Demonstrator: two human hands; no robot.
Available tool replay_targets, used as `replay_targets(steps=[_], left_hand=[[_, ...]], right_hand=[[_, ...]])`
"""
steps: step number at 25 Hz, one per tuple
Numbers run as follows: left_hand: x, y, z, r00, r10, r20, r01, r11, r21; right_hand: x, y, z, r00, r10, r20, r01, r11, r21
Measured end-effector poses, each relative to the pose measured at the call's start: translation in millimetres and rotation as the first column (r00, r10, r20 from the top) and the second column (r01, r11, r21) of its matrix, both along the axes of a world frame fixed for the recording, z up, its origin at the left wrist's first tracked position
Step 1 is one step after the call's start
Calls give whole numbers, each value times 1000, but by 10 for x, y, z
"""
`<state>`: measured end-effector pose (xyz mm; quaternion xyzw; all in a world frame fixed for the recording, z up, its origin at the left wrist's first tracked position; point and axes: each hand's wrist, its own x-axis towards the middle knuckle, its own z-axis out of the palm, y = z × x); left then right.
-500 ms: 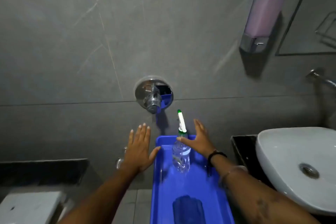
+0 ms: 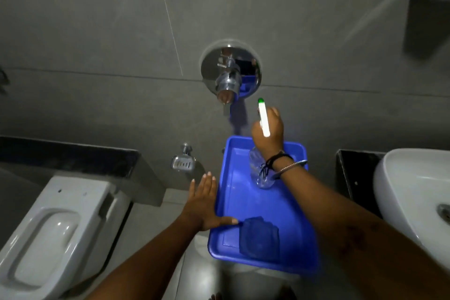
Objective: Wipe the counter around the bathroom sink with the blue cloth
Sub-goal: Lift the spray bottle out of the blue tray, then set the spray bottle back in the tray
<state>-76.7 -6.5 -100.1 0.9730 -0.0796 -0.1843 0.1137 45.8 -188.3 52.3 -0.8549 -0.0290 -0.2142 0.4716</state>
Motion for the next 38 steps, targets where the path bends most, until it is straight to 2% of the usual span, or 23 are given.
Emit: replay_targets(steps=[2,5,8,10,13,15,17,21,24,32,35,38], left_hand=[[-110,14,-154,993,-74,-96,78,996,41],[-181,50,-283,981,-160,-106,165,985,41],[-175,98,-317,971,-211,-114,215,977,18],[-185,94,-327,969,-212,-127,213,977,0],[-209,42,-311,968,-211,-133,214,977,13],[-234,-1,-306,969,-202,-143,208,978,32],[-255,-57,-294,967,-199,-161,211,975,63],[-292,-158,-252,962,-183,-200,207,972,107],[-266,-162,-206,964,-169,-206,198,971,133],[-132,-102,-178,959,-147,-244,188,970,153],[-99,-94,-185,956,-142,-256,186,970,154],[-83,-88,-202,956,-144,-257,189,969,162]], right_hand=[[-169,-71,258,999,9,50,-10,1000,2],[-534,-288,501,996,92,15,-90,990,-106],[-1151,-499,255,962,147,-229,-191,964,-186],[-1628,-625,-162,854,138,-502,-278,936,-216],[-2172,-721,-734,573,33,-819,-344,917,-204],[-2345,-686,-934,430,-24,-902,-302,938,-169],[-2404,-623,-1074,378,-62,-924,-327,924,-196],[-2367,-522,-1161,388,-165,-907,-287,913,-289],[-2317,-478,-1189,355,-146,-923,-338,901,-273],[-2220,-469,-1150,423,-265,-867,-308,857,-413],[-2222,-510,-1184,375,-239,-896,-330,868,-370],[-2229,-530,-1237,390,-225,-893,-339,866,-366]])
